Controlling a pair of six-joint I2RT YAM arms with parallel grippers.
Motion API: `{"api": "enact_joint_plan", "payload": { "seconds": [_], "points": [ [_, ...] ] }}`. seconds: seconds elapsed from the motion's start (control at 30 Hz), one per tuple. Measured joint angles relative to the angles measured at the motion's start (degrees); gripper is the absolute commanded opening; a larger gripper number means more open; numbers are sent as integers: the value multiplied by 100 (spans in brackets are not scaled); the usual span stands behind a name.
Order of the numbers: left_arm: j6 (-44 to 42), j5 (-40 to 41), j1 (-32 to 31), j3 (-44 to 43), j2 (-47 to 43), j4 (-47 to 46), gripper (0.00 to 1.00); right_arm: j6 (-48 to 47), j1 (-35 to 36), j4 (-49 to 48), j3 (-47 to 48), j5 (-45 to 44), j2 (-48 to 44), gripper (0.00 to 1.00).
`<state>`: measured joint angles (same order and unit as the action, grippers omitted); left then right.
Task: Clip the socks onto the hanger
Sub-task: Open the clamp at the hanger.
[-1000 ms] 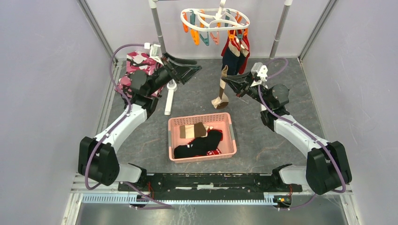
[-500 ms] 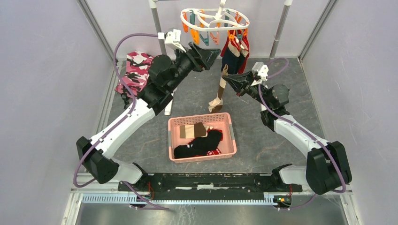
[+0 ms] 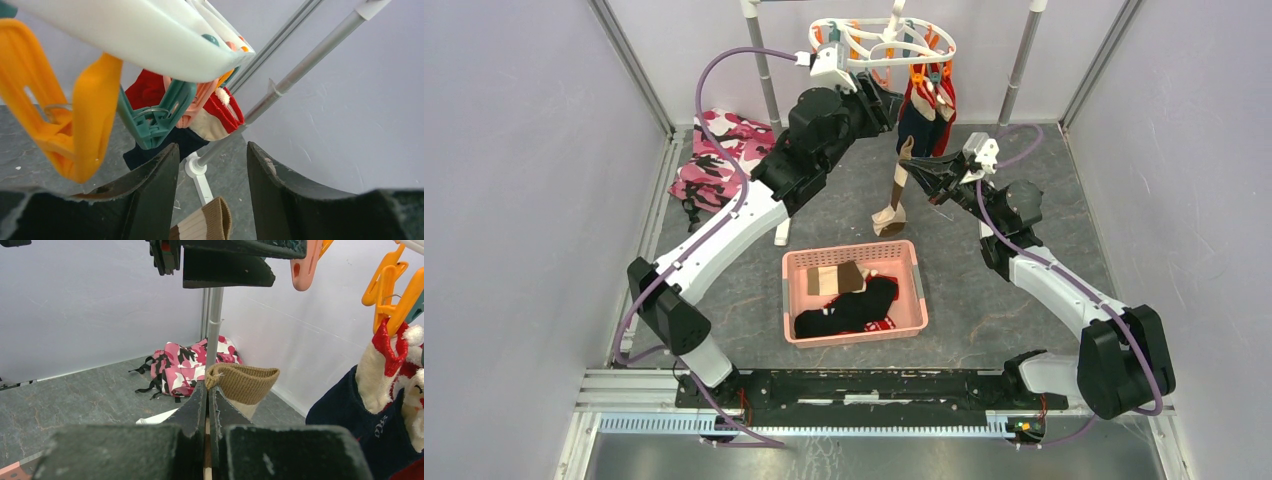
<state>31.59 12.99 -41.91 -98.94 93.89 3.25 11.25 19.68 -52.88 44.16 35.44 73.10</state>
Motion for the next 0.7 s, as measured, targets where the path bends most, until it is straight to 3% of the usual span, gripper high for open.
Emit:
{"api": "enact_joint_plan", "payload": {
  "seconds": [0.23,0.7],
  "points": [
    [-188,396,-46,-426,267,142,67,-7,-9,4,0,-13,0,0],
    [-505,874,-44,-837,726,142,68,-13,-9,4,-4,-13,0,0]
  ]
}}
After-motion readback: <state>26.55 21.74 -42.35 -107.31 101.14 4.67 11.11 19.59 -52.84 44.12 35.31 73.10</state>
